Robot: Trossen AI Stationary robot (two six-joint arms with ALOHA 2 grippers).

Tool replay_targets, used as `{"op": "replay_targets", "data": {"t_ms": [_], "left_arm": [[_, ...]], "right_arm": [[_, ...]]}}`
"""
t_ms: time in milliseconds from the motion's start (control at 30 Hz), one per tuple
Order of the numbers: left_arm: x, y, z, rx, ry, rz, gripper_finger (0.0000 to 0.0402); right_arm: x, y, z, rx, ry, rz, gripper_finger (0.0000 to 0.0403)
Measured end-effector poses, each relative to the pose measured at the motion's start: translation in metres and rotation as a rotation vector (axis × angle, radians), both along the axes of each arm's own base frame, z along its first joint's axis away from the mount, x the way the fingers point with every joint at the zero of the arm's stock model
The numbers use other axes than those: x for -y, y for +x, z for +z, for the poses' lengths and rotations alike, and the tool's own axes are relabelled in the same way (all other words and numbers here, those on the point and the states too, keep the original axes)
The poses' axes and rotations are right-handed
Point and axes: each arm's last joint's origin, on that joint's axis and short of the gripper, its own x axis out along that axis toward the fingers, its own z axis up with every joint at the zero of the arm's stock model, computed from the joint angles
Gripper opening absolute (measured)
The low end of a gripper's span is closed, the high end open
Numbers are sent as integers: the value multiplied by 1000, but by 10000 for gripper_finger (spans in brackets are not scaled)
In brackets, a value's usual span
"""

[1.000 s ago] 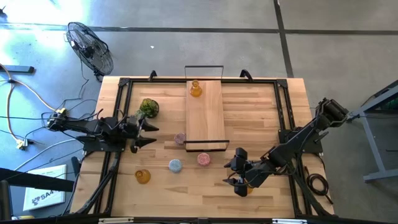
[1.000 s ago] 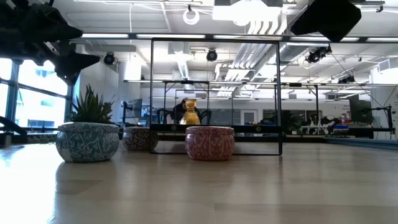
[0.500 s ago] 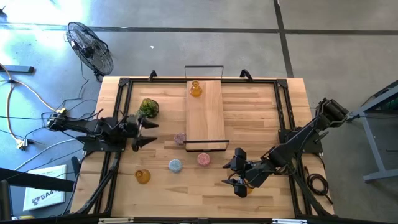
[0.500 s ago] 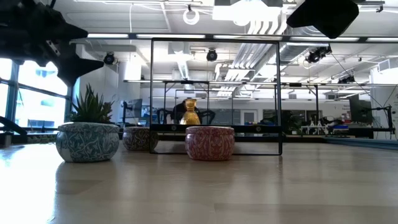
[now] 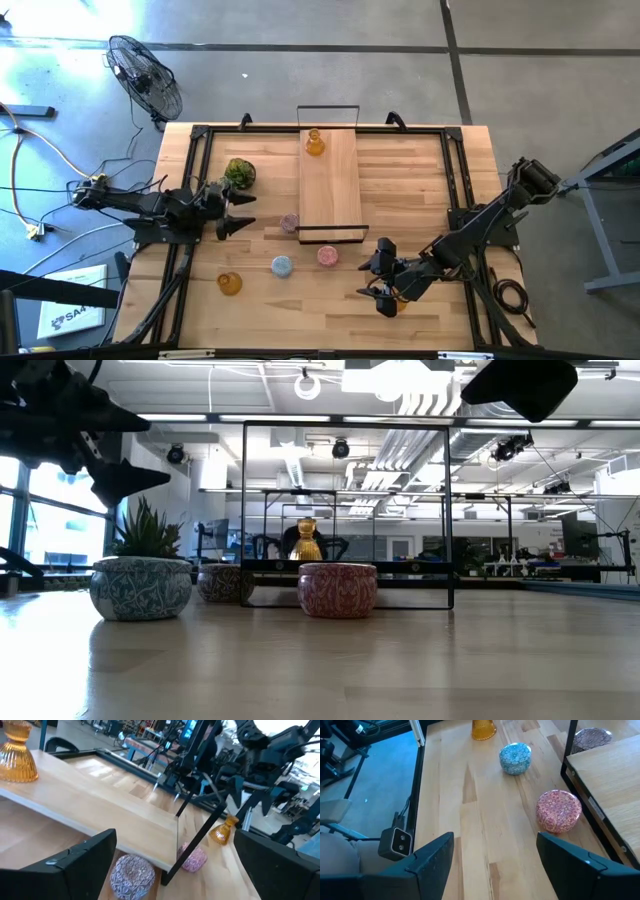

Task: Pick & Place candle stick holders
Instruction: Put the red scented candle on the shelf

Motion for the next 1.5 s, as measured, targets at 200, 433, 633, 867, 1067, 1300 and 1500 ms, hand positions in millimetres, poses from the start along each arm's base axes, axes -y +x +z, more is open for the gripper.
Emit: {"op": "replay_targets", "data": {"t_ms": [200, 433, 633, 867, 1067, 1300, 1500], "left_arm": [[1, 1, 2, 24, -12, -11, 395], [1, 3, 0, -13, 130, -24, 395], [3, 8, -4, -76, 266, -79, 395], [5, 16, -12, -155, 305, -92, 395], [5, 25, -19, -264, 328, -58, 394], [9, 46, -20, -399, 351, -68, 394], [12, 66, -23, -513, 366, -82, 394]], "right_arm": [[0, 0, 0, -1, 3, 4, 279], [-6, -3, 1, -1, 15, 44, 279], [-14, -4, 7, 72, 15, 98, 279], [-17, -3, 10, 110, 6, 120, 279], [-16, -3, 10, 112, 4, 116, 279], [-16, -3, 10, 111, 0, 118, 279], [-16, -3, 10, 112, -7, 121, 279]]}}
